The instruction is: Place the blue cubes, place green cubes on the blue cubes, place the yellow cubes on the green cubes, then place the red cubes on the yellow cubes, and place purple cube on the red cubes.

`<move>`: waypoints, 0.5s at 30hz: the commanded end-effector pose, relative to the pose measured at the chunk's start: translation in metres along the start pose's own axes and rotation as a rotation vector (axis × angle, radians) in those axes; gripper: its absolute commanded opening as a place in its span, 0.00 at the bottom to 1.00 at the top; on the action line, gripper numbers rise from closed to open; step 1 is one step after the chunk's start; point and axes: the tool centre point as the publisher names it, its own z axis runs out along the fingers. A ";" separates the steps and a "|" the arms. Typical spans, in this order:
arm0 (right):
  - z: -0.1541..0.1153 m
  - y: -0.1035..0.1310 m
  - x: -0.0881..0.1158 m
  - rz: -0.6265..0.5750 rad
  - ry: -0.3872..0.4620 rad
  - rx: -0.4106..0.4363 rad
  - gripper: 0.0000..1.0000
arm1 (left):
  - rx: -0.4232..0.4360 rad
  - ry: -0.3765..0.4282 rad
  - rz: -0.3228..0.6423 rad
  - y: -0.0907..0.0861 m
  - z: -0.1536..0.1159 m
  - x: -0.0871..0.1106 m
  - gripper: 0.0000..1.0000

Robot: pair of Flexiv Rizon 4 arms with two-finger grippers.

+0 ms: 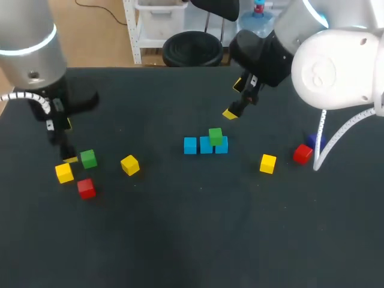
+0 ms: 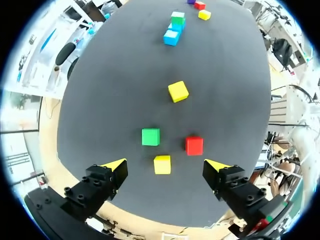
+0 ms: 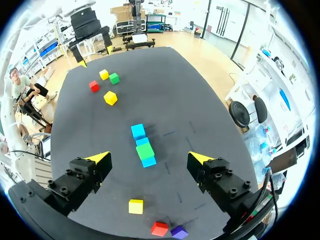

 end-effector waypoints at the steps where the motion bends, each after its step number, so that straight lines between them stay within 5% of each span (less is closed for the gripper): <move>1: -0.001 0.002 0.001 0.001 -0.001 0.004 1.00 | -0.003 -0.014 -0.003 -0.008 0.015 -0.004 1.00; 15: -0.001 0.002 0.001 0.001 -0.001 0.004 1.00 | -0.038 0.014 0.030 -0.002 0.062 -0.014 1.00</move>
